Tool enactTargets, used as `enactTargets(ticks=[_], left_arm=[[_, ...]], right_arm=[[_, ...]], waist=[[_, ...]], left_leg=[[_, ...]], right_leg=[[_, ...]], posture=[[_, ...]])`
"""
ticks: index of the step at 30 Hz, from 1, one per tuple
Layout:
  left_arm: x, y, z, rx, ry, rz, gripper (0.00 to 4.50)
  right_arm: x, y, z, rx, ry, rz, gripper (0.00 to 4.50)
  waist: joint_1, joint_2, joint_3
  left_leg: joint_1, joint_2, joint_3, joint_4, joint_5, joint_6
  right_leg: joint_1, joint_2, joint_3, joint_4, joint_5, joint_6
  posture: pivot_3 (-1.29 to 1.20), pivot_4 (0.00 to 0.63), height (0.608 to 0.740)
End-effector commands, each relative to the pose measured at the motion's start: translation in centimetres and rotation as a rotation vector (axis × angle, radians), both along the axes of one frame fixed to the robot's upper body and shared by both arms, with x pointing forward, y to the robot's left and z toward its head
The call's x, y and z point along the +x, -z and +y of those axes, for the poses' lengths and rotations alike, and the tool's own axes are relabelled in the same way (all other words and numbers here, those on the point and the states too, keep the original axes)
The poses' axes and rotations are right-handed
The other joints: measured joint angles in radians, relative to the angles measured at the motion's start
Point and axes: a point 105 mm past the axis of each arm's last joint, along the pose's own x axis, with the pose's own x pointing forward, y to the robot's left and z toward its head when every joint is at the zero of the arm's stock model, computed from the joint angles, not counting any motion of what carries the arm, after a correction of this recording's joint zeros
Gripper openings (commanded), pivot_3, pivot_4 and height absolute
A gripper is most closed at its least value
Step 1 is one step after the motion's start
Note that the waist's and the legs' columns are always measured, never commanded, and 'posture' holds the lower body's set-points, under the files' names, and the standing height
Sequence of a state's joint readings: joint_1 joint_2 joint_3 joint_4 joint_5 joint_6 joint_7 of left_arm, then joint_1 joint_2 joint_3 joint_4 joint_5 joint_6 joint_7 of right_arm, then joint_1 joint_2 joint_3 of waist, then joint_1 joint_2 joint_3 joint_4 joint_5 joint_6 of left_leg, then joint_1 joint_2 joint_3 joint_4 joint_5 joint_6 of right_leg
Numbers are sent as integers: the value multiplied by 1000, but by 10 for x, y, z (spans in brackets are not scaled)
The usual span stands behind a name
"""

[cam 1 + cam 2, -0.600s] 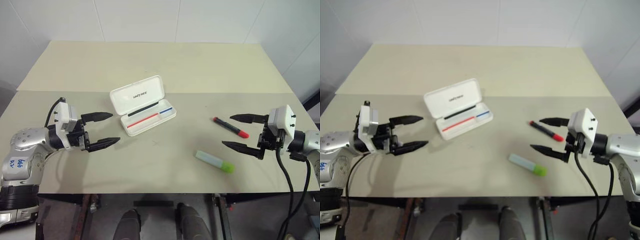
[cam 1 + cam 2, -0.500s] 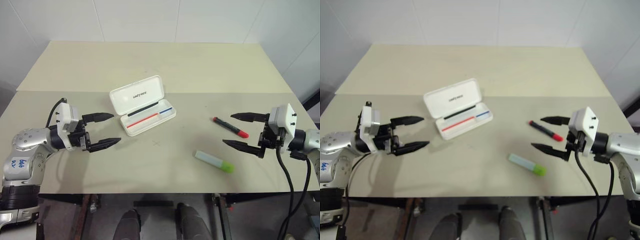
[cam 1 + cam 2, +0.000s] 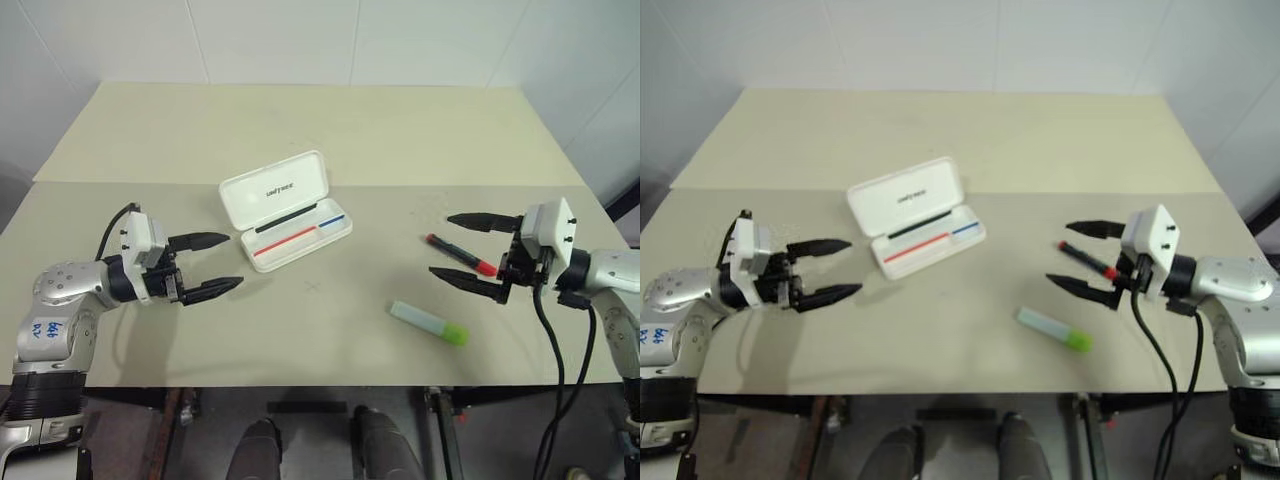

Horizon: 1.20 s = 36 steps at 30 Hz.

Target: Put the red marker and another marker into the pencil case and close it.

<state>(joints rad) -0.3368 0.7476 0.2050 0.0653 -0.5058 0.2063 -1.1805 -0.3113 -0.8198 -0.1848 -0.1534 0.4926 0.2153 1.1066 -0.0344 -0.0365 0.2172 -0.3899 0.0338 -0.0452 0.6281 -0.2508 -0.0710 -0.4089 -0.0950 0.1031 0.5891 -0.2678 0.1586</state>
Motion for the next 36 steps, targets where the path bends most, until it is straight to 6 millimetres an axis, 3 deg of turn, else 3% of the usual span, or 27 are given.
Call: enactTargets(ticks=[1, 4, 19, 36], left_arm=[[4, -1, -5, 6, 5, -7, 2919], [10, 2, -8, 30, -7, -2, 1877], [44, 19, -55, 91, -27, 12, 1877], [53, 46, -41, 273, -37, 139, 1877]], right_arm=[[-4, -12, 7, 7, -20, -72, 4500], [-9, -12, 15, 18, -37, -75, 4500], [-26, -15, 49, 97, -95, -133, 4500], [-37, -30, 73, 174, -104, -216, 4500]], waist=[[0, 0, 0], [3, 0, 0], [4, 0, 0], [2, 0, 0]], left_leg=[[0, 0, 0, 0, 0, 0], [0, 0, 0, 0, 0, 0], [0, 0, -1, 1, 0, 0], [0, 0, -1, 1, 0, 0]], right_leg=[[0, 0, 0, 0, 0, 0], [0, 0, 0, 0, 0, 0], [0, 0, 0, 2, 2, 3], [0, 0, 0, 1, 2, 5]], posture=[[0, 150, 740], [0, 150, 740], [0, 150, 740], [0, 150, 740]])
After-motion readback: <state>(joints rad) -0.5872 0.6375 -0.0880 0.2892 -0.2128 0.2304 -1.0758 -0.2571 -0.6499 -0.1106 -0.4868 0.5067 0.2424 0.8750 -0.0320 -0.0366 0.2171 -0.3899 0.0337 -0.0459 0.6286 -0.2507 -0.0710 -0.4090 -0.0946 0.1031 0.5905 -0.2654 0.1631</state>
